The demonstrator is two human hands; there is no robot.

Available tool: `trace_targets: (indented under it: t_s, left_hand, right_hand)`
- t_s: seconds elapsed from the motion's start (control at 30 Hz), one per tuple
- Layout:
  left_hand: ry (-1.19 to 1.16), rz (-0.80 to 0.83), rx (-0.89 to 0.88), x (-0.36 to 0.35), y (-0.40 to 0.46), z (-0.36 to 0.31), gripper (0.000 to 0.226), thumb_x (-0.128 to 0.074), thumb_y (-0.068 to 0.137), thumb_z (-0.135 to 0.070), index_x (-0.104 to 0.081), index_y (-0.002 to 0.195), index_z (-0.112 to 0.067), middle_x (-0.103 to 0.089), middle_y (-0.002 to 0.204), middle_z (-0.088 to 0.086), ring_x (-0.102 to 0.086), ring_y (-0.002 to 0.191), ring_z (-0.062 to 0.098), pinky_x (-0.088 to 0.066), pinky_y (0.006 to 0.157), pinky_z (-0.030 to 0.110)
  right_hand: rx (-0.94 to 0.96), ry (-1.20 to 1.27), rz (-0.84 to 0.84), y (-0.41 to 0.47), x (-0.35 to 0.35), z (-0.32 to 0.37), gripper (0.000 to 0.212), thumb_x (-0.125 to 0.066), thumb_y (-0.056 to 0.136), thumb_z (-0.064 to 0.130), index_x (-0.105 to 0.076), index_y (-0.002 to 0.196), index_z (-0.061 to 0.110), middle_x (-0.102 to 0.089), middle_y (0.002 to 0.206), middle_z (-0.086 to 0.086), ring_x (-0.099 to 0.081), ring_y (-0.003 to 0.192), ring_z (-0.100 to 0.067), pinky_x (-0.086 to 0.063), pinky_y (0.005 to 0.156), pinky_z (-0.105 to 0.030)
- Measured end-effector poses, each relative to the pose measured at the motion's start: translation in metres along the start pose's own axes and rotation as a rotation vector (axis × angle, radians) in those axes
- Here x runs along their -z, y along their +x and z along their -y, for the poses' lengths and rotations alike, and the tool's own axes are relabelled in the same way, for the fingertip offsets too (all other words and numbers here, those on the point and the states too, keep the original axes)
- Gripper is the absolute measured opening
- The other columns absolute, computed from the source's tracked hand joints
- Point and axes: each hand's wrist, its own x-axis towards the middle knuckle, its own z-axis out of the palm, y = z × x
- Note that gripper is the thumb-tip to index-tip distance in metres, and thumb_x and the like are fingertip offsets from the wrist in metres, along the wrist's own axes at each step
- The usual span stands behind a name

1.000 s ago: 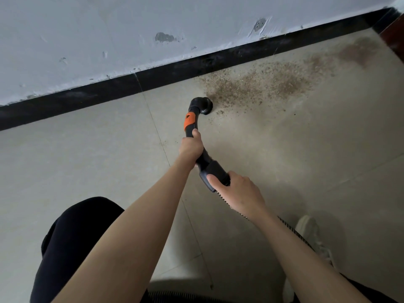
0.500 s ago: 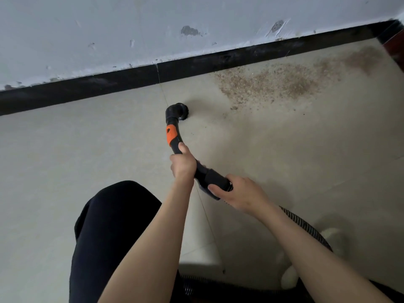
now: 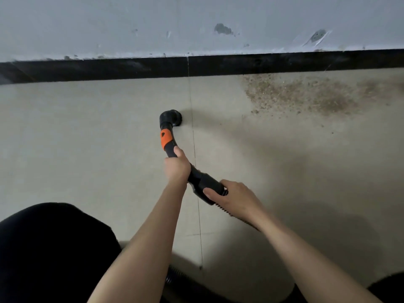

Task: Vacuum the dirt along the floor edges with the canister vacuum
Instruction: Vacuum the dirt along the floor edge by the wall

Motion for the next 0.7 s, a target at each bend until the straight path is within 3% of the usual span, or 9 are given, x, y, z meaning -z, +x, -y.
trace_targets:
  t_s: [0.23,0.4,0.57,0.7]
  left_hand:
    - [0.007,-0.019,0.076,-0.025,-0.042,0.013,0.062,-0.025,0.099,-0.052,-0.041,0.133,-0.002,-0.06,0.12,0.019,-0.061,0.104,0.036,-0.052,0.09,0.048]
    - [-0.11,0.03,0.097,-0.043,-0.058,0.024,0.059,-0.027,0.099,-0.052,-0.043,0.129,-0.004,-0.062,0.114,0.019,-0.064,0.1,0.036,-0.055,0.085,0.047]
    - [-0.181,0.063,0.074,-0.07,-0.07,0.029,0.045,-0.029,0.1,-0.05,-0.042,0.115,-0.009,-0.063,0.08,0.01,-0.067,0.068,0.027,-0.055,0.062,0.033]
    - [-0.193,0.082,0.091,-0.093,-0.078,0.019,0.046,-0.03,0.098,-0.051,-0.042,0.112,-0.009,-0.063,0.082,0.012,-0.068,0.077,0.03,-0.058,0.071,0.04]
  right_hand:
    - [0.021,0.026,0.025,-0.025,0.014,-0.039,0.047,-0.048,0.084,0.072,-0.053,0.081,0.026,-0.063,0.076,0.008,-0.06,0.068,-0.012,-0.04,0.056,-0.028]
    - [0.025,-0.032,0.009,-0.039,0.02,-0.061,0.053,-0.044,0.083,0.075,-0.054,0.091,0.024,-0.064,0.082,0.007,-0.061,0.077,-0.015,-0.047,0.068,-0.031]
    - [0.041,-0.041,0.007,-0.044,0.038,-0.087,0.048,-0.044,0.083,0.075,-0.047,0.084,0.028,-0.059,0.076,0.01,-0.056,0.07,-0.01,-0.039,0.057,-0.027]
    - [0.039,-0.063,0.002,-0.042,0.058,-0.103,0.046,-0.045,0.083,0.075,-0.041,0.078,0.03,-0.056,0.074,0.01,-0.052,0.066,-0.005,-0.035,0.054,-0.026]
